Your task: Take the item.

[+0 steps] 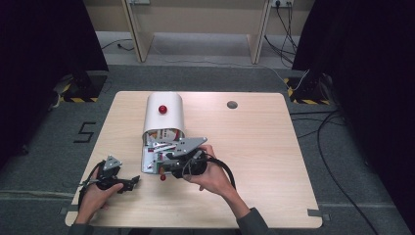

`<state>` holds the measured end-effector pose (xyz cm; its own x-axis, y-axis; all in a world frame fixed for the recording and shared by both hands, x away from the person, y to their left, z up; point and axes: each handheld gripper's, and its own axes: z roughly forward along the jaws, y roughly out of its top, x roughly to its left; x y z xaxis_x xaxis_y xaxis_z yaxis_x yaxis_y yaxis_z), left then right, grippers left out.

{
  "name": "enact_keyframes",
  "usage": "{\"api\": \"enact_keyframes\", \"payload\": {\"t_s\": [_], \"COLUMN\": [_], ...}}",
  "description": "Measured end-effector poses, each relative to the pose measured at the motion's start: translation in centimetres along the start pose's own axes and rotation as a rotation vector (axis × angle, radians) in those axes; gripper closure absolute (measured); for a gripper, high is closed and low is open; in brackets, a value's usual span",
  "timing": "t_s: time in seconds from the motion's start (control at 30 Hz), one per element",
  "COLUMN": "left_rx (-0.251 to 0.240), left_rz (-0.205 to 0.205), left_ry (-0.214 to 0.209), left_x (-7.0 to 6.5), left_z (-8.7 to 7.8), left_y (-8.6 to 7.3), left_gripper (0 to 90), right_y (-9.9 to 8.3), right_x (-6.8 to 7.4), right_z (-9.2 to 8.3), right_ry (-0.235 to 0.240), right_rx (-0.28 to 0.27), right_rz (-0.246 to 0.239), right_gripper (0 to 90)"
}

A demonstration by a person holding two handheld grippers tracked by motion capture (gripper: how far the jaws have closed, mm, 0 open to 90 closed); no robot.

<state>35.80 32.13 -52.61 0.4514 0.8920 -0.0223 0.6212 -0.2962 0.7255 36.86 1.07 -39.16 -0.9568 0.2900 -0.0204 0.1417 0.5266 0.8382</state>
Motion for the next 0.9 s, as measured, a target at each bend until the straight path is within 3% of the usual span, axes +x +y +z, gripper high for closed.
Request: {"api": "enact_keyframes", "payload": {"t_s": [0.47, 0.7, 0.9], "left_rx": [0.0, 0.0, 0.0], "left_rz": [0.001, 0.001, 0.0], "left_ry": [0.0, 0.0, 0.0], "left_x": [0.01, 0.01, 0.0], "left_z": [0.0, 0.0, 0.0], "left_y": [0.0, 0.0, 0.0], "left_gripper": [0.0, 0.0, 0.0], "right_y": [-0.36, -0.41, -0.08], "right_x": [-0.01, 0.04, -0.09], "right_z": [0.62, 0.7, -0.07], "right_ry": [0.025, 0.055, 0.07], "right_rx": [0.024, 0.032, -0.022], "right_rz": [-0.03, -0.062, -0.058], "right_gripper": [67.6, 81.1, 88.3]}}
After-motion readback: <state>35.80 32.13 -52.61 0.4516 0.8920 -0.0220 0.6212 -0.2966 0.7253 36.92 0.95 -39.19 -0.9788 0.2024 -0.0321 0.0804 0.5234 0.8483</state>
